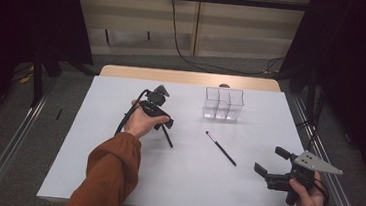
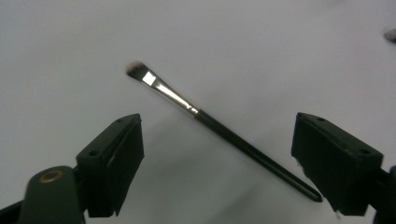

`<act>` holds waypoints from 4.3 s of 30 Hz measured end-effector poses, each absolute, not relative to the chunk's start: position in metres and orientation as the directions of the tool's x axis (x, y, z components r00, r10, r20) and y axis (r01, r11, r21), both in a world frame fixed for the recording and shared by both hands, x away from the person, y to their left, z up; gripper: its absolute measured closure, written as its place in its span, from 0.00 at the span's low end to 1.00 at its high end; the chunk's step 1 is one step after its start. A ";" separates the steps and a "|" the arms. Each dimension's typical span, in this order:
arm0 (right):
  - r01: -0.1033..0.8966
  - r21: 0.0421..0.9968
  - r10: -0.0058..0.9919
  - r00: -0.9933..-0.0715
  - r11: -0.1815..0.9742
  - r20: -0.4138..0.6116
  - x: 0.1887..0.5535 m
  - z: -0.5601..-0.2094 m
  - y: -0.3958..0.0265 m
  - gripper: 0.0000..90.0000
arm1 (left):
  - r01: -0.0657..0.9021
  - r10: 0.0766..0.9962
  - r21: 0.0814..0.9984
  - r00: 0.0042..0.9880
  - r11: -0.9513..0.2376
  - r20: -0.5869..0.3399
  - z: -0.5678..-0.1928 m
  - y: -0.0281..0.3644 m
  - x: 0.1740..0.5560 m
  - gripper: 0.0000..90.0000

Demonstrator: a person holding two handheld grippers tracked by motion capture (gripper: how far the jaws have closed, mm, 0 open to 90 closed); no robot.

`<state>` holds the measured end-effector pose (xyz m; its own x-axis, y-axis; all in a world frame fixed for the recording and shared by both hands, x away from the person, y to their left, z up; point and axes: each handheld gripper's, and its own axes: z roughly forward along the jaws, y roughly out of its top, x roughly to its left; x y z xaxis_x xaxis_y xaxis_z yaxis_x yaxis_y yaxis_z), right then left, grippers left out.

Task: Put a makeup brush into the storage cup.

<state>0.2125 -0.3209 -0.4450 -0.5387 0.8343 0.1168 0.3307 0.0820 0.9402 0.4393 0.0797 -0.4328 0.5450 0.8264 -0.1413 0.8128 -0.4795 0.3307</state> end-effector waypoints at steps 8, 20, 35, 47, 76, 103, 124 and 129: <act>0.331 0.940 0.832 -0.543 0.085 0.116 0.213 -0.445 -0.320 0.00 | 0.835 0.845 0.281 0.521 -0.473 -0.123 -0.438 0.074 0.442 0.26; 0.329 0.940 0.827 -0.551 0.092 0.112 0.213 -0.446 -0.320 0.00 | 0.861 0.868 0.250 0.481 -0.442 -0.121 -0.446 0.065 0.447 0.35; 0.331 0.939 0.827 -0.551 0.093 0.112 0.213 -0.446 -0.320 0.00 | 0.875 0.891 0.243 0.447 -0.418 -0.077 -0.452 0.062 0.449 0.42; 0.332 0.939 0.827 -0.551 0.093 0.113 0.214 -0.446 -0.320 0.00 | 0.877 0.898 0.223 0.440 -0.426 -0.017 -0.452 0.053 0.439 0.46; 0.335 0.938 0.830 -0.545 0.088 0.117 0.213 -0.446 -0.320 0.00 | 0.884 0.893 0.195 0.445 -0.426 -0.068 -0.448 0.066 0.444 0.94; 0.336 0.938 0.830 -0.545 0.088 0.117 0.213 -0.446 -0.320 0.00 | 0.831 0.854 0.425 0.476 -0.359 -0.209 -0.428 0.102 0.434 0.94; 0.334 0.938 0.832 -0.543 0.090 0.113 0.214 -0.446 -0.319 0.00 | 0.688 0.794 0.638 0.576 -0.345 -0.191 -0.422 0.126 0.417 0.94; 0.333 0.939 0.831 -0.544 0.090 0.113 0.214 -0.446 -0.319 0.00 | 0.646 0.782 0.691 0.595 -0.326 -0.187 -0.418 0.129 0.412 0.94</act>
